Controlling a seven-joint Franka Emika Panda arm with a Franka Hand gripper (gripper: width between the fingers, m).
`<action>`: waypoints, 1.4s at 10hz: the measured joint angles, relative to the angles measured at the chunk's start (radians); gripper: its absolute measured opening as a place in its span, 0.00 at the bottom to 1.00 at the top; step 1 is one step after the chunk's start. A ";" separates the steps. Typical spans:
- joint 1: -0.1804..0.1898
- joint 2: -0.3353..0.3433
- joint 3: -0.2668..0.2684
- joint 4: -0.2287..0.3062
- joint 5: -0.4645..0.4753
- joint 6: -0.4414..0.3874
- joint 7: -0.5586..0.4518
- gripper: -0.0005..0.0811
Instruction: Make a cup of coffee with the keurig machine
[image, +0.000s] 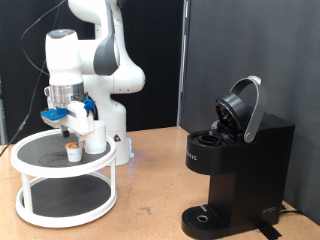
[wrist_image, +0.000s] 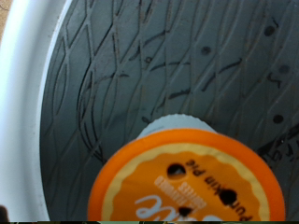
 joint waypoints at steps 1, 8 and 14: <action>-0.001 0.007 0.000 -0.004 -0.001 0.011 0.000 0.91; -0.005 0.054 0.000 -0.008 0.002 0.055 0.000 0.91; -0.004 0.054 0.000 -0.006 0.023 0.053 -0.004 0.47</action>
